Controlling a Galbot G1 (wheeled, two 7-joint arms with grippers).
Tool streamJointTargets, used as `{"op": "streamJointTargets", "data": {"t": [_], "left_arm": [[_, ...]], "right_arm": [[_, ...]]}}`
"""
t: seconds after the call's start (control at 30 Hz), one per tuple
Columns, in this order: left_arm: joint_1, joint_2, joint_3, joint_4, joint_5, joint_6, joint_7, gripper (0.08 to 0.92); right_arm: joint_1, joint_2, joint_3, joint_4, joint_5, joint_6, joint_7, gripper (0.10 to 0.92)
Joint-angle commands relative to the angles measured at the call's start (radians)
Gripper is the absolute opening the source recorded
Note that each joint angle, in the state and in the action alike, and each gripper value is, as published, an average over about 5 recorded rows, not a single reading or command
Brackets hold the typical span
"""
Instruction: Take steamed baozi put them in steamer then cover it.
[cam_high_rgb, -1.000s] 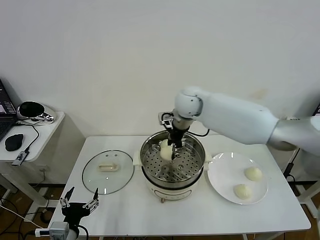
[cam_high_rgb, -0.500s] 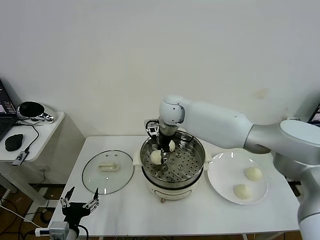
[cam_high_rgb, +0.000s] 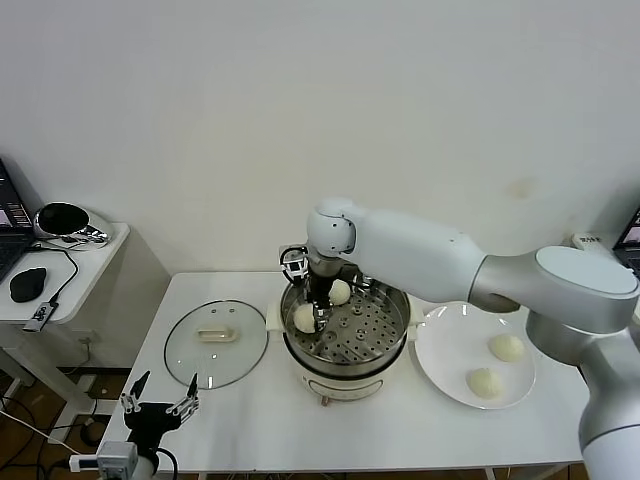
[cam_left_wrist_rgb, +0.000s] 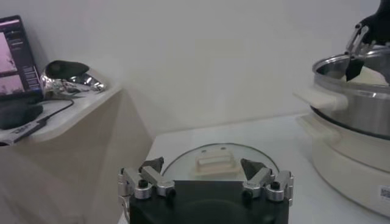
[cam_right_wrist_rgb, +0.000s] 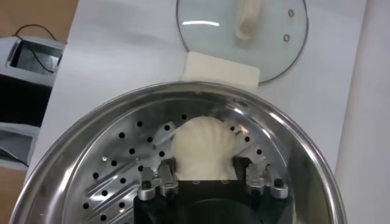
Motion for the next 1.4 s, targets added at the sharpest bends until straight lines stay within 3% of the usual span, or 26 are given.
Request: {"op": "streamJointTargets", "data": {"t": [0.03, 0.23, 0.57, 0.9, 1.1, 1.4], "left_arm": [[0.001, -0.001, 0.002, 0.000, 0.002, 0.000, 0.000, 0.823], [0.005, -0.003, 0.001, -0.006, 0.003, 0.001, 0.001, 0.823], [0.011, 0.000, 0.001, -0.023, 0.003, 0.003, 0.004, 0.823], [0.046, 0.005, -0.002, -0.050, 0.003, 0.002, 0.006, 0.823], [0.062, -0.001, 0.008, -0.062, 0.006, 0.002, 0.006, 0.823], [0.096, -0.007, 0.003, -0.080, 0.007, 0.002, 0.005, 0.823]], "right_arm": [[-0.002, -0.004, 0.015, 0.007, 0.002, -0.002, 0.005, 0.783], [0.048, -0.125, 0.040, 0.111, 0.010, 0.001, -0.010, 0.822], [0.155, -0.511, 0.145, 0.354, 0.012, 0.078, -0.087, 0.823], [0.017, -0.842, 0.251, 0.442, -0.144, 0.200, -0.127, 0.823], [-0.206, -0.913, 0.404, 0.438, -0.255, 0.238, -0.128, 0.823], [-0.511, -0.890, 0.599, 0.371, -0.408, 0.280, -0.125, 0.823]]}}
